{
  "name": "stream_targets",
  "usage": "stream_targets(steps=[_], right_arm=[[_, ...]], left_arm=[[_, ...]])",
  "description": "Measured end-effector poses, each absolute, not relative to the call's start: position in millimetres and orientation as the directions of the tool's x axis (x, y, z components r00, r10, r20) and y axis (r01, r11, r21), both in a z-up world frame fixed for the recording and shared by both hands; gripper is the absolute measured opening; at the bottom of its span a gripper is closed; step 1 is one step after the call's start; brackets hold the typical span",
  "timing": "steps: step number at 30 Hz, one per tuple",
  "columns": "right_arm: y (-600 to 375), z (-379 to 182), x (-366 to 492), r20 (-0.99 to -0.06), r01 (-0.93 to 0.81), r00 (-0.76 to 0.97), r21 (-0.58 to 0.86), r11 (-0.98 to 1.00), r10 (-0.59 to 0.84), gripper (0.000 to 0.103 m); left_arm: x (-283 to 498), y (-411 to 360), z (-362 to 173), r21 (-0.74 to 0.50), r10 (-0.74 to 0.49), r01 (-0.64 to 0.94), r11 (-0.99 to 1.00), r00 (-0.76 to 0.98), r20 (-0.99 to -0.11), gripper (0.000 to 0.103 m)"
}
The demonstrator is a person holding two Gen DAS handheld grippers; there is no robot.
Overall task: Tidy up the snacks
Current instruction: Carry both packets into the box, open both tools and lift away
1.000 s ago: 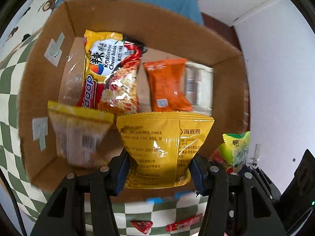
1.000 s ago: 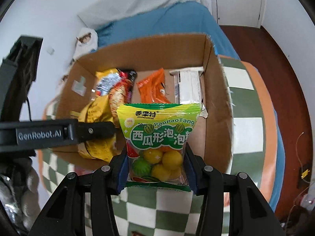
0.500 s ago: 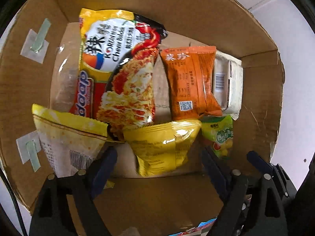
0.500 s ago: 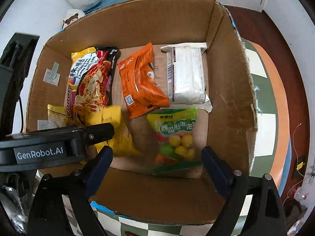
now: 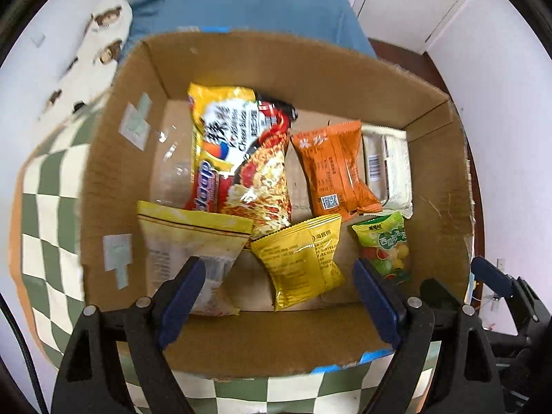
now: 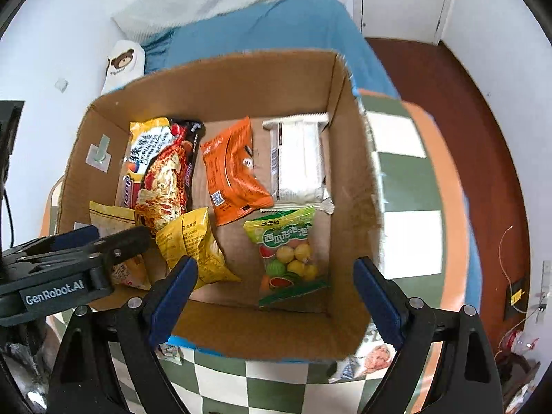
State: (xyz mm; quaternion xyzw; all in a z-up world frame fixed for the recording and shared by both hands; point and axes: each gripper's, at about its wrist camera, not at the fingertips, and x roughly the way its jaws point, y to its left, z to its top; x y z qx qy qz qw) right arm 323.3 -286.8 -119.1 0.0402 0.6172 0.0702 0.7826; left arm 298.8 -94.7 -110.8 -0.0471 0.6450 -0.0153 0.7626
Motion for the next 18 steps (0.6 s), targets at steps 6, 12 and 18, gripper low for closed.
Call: stream_targets(steps=[6,12,18], right_arm=[[-296,-95,299,-0.940,-0.057,0.305,0.140,0.989,0.151,0.093],[-300,-67,271,-0.914,-0.051,0.367,0.163,0.985,0.170,0.093],[-298,-33,243,-0.879,-0.070,0.440,0.172,0.983,0.185,0.093]], left_arm=[[285,-96,-88,-0.052,-0.042,-0.027,0.998,0.281,-0.959,0.087],[252,-99,-64,-0.023,-0.017,-0.011,1.000,0.374,-0.927,0.087],[219,-102,-37,-0.023,-0.020,0.000,1.000,0.438,-0.899,0.087]])
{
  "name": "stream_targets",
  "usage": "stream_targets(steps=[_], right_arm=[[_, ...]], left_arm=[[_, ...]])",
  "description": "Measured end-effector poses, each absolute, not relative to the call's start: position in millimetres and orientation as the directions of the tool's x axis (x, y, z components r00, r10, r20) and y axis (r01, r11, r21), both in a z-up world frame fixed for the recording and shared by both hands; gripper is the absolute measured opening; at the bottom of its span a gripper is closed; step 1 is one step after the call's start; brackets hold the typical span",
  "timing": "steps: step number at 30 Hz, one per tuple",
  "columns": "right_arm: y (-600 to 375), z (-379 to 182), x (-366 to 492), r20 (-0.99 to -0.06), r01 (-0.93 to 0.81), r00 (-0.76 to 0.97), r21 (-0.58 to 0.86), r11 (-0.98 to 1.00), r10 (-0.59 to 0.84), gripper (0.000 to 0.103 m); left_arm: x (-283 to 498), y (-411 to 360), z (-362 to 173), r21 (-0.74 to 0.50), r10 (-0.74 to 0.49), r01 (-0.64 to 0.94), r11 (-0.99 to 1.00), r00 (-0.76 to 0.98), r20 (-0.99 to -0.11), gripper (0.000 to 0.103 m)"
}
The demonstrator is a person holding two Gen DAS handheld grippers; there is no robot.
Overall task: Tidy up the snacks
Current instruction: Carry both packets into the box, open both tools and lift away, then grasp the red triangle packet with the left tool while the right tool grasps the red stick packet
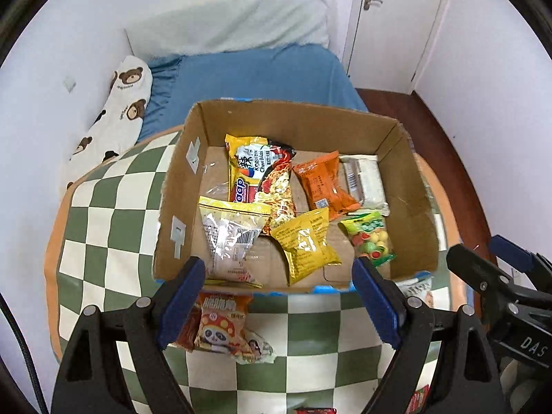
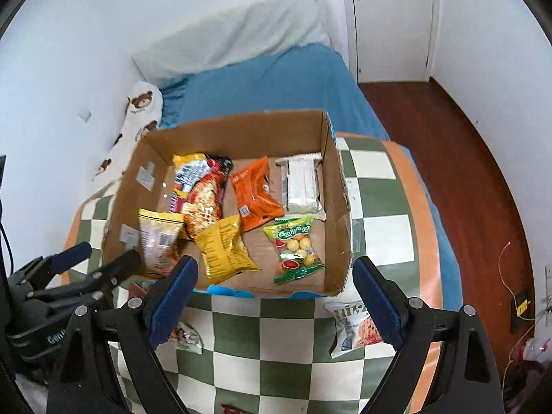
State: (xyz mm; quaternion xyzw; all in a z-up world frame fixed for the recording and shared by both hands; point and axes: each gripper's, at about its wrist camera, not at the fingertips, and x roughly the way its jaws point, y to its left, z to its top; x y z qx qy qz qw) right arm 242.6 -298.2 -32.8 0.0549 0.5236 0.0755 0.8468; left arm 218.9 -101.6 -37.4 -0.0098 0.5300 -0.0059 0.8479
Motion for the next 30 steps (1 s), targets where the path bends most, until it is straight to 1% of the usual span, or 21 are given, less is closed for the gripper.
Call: stream_targets(steps=[6,11,14,15,16,17,18,19,23,27,30], right_arm=[[-297,-10,214,-0.850,-0.074,0.502,0.141,0.987,0.159,0.093],[-302,2,194,-0.832,-0.060,0.524,0.180,0.982,0.184,0.093],[-306,6,186,-0.825,-0.051,0.528,0.207,0.977,0.202,0.093],[-307,5,184,-0.830,-0.050,0.517,0.214,0.976,0.209,0.093],[-308,2,183,-0.837,-0.047,0.502,0.227,0.973,0.219,0.094],[-311,-4,180,-0.845,-0.035,0.481,0.247,0.968,0.233,0.094],[-314,-10,177,-0.852,-0.027,0.466,0.255,0.967,0.238,0.094],[-317,-18,174,-0.866,-0.012,0.440,0.257,0.966,0.236,0.096],[-340,-59,153,-0.908,0.064,0.329,0.295,0.953,0.259,0.096],[-374,-133,115,-0.941,0.222,0.118,0.337,0.915,0.318,0.096],[-404,-188,76,-0.917,0.393,-0.030,0.355,0.848,0.397,0.096]], left_arm=[[190,-104,-14,-0.010,-0.008,-0.001,1.000,0.493,-0.870,0.087],[171,-101,0,-0.022,-0.008,-0.022,1.000,0.522,-0.853,0.087],[164,-104,-1,-0.028,-0.017,-0.012,1.000,0.514,-0.858,0.087],[162,-105,-3,-0.031,-0.024,-0.005,0.999,0.511,-0.859,0.089],[160,-106,-7,-0.031,-0.026,-0.002,1.000,0.505,-0.863,0.096],[158,-106,-12,-0.027,-0.023,-0.002,1.000,0.497,-0.868,0.098],[156,-107,-17,-0.023,-0.021,0.001,1.000,0.485,-0.874,0.102],[154,-108,-24,-0.022,-0.020,0.003,1.000,0.468,-0.883,0.103],[141,-114,-64,-0.041,-0.045,0.019,0.999,0.361,-0.932,0.103],[117,-125,-116,-0.039,-0.049,0.054,0.998,0.196,-0.979,0.103],[97,-129,-159,-0.060,-0.063,0.054,0.997,0.044,-0.997,0.102]])
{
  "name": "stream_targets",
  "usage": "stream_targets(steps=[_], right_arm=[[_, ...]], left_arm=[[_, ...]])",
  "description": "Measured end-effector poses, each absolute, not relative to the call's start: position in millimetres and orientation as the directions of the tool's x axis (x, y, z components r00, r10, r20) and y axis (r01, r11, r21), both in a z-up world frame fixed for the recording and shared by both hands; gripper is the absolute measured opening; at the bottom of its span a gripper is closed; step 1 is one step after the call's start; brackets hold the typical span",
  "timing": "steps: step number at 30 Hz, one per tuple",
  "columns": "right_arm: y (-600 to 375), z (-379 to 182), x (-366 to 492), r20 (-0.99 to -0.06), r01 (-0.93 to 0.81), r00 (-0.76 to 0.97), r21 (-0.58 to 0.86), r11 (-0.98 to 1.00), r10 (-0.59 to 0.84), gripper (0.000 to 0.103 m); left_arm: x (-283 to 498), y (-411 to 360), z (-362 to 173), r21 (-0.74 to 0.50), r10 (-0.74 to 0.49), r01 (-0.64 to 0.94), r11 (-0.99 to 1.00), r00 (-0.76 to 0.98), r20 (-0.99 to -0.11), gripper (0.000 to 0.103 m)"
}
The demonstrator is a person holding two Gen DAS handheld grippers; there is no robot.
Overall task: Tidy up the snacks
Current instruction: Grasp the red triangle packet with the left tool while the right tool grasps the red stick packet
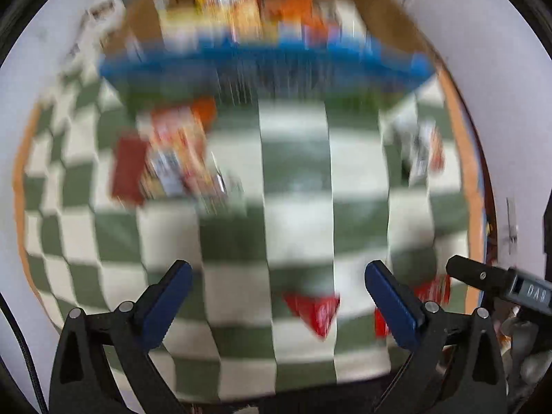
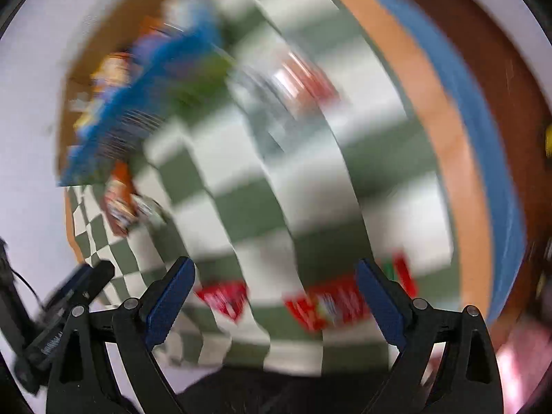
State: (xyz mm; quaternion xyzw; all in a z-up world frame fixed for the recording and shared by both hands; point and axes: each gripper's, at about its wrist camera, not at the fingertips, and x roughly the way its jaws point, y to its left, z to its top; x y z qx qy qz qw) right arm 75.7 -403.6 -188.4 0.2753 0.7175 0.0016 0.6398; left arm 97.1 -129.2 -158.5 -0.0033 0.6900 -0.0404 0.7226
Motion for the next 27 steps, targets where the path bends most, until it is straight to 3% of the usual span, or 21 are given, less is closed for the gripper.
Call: stream_targets(steps=[5,11,14,16,19,25,27], right_arm=[[-438,-244,21,-0.867,0.603,-0.122,0.322,0.730,0.483,0.096],[-443,-287,4,-0.860,0.715,-0.112,0.278,0.642,0.497,0.095],[-440,-288,11,-0.890,0.712,-0.081,0.263,0.651,0.449,0.084],[-436,-282,26,-0.909,0.666,-0.062,0.270,0.696,0.413,0.066],[-415,-268,50,-0.943,0.504,-0.049,0.262,0.823,0.329,0.056],[-366,-269,76,-0.982,0.162,-0.068,0.161,0.973,0.174,0.056],[-357,-270,77,-0.984,0.117,-0.085,0.147,0.982,0.158,0.064]], left_arm=[[67,-128,-214,-0.153,-0.154,-0.021,0.988,-0.148,-0.977,0.102],[58,-124,-262,-0.259,-0.297,-0.168,0.951,-0.271,-0.916,0.093],[62,-131,-276,-0.260,-0.305,-0.190,0.947,-0.272,-0.913,0.075],[65,-138,-283,-0.248,-0.292,-0.184,0.951,-0.273,-0.917,0.054],[70,-149,-285,-0.236,-0.269,-0.158,0.959,-0.245,-0.931,0.050],[86,-178,-271,-0.173,-0.172,-0.003,0.985,-0.129,-0.977,0.049],[89,-181,-278,-0.187,-0.186,-0.011,0.982,-0.163,-0.969,0.055]])
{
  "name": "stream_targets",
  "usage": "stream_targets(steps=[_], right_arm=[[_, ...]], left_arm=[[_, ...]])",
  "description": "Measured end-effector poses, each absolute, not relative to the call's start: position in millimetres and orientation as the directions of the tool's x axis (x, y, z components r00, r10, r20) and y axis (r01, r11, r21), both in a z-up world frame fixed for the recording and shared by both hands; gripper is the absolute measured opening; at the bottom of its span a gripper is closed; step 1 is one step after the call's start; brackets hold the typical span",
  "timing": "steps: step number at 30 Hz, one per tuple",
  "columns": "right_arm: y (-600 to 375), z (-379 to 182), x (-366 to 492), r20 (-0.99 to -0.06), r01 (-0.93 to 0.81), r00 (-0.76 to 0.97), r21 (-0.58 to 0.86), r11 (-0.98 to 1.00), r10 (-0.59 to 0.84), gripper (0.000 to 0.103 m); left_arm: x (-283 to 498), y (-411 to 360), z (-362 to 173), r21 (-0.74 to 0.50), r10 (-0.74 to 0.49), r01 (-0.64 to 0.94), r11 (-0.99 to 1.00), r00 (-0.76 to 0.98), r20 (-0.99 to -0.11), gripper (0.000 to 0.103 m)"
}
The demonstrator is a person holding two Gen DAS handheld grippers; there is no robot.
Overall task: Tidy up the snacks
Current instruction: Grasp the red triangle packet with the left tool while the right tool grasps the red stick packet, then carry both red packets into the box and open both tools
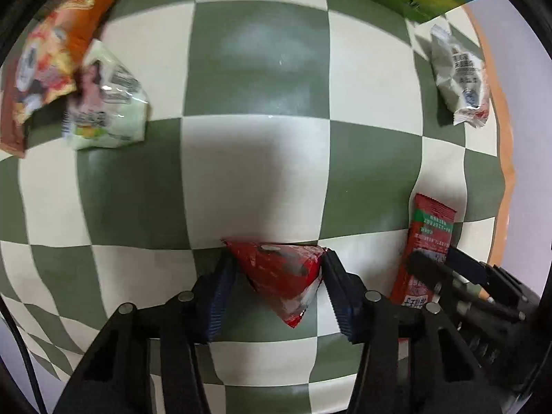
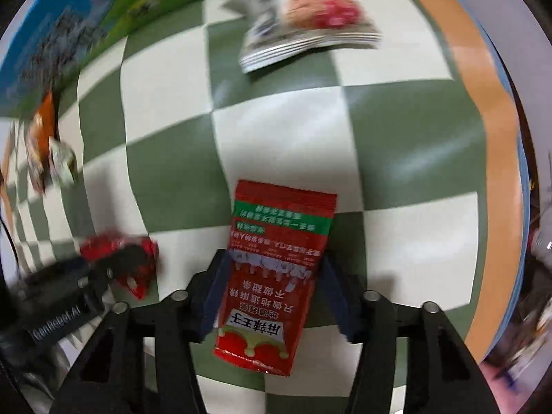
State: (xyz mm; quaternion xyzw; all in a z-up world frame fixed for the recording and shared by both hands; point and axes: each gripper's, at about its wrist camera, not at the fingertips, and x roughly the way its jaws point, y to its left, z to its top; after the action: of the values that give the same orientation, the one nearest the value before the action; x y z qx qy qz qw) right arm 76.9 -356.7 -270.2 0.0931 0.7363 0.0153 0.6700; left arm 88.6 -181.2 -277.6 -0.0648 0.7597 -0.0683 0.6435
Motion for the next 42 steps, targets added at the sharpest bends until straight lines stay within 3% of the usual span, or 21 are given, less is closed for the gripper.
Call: stream_targets(steps=[2,7,8,9,13,19,30,38,42], right_arm=[[-353,-271,75,-0.980,0.125,-0.098,0.161,0.979,0.174,0.073],[-353,-281,72,-0.977,0.174,-0.115,0.156,0.972,0.177,0.073],[-358,-283,72,-0.978,0.177,-0.117,0.151,0.973,0.173,0.072],[-358,-284,72,-0.982,0.173,-0.117,0.130,0.976,0.151,0.064],[-341,-282,69,-0.991,0.122,-0.084,0.096,0.988,0.107,0.054],[-335,-261,66,-0.991,0.083,-0.015,0.128,0.988,0.130,0.051],[-335,-170,97,-0.959,0.024,0.173,0.232,0.972,0.224,0.050],[-323,-82,160,-0.895,-0.060,0.290,0.338,0.939,0.340,0.050],[-313,-53,201,-0.864,-0.096,0.335,0.365,0.926,0.375,0.050]], left_arm=[[90,-183,-284,-0.216,-0.220,-0.039,0.975,-0.189,-0.957,0.062],[87,-184,-288,-0.208,-0.220,-0.086,0.974,-0.178,-0.959,0.058],[87,-180,-286,-0.187,-0.198,-0.079,0.979,-0.172,-0.965,0.055],[87,-176,-283,-0.173,-0.183,-0.071,0.982,-0.165,-0.969,0.051],[87,-180,-276,-0.151,-0.157,-0.048,0.987,-0.150,-0.976,0.050],[91,-175,-253,-0.173,-0.177,-0.041,0.984,-0.125,-0.976,0.041],[112,-157,-164,-0.255,-0.255,-0.014,0.967,0.033,-0.966,0.036],[180,-132,-79,-0.351,-0.348,0.008,0.936,0.169,-0.922,0.036],[222,-118,-44,-0.329,-0.321,0.012,0.944,0.252,-0.913,0.034]])
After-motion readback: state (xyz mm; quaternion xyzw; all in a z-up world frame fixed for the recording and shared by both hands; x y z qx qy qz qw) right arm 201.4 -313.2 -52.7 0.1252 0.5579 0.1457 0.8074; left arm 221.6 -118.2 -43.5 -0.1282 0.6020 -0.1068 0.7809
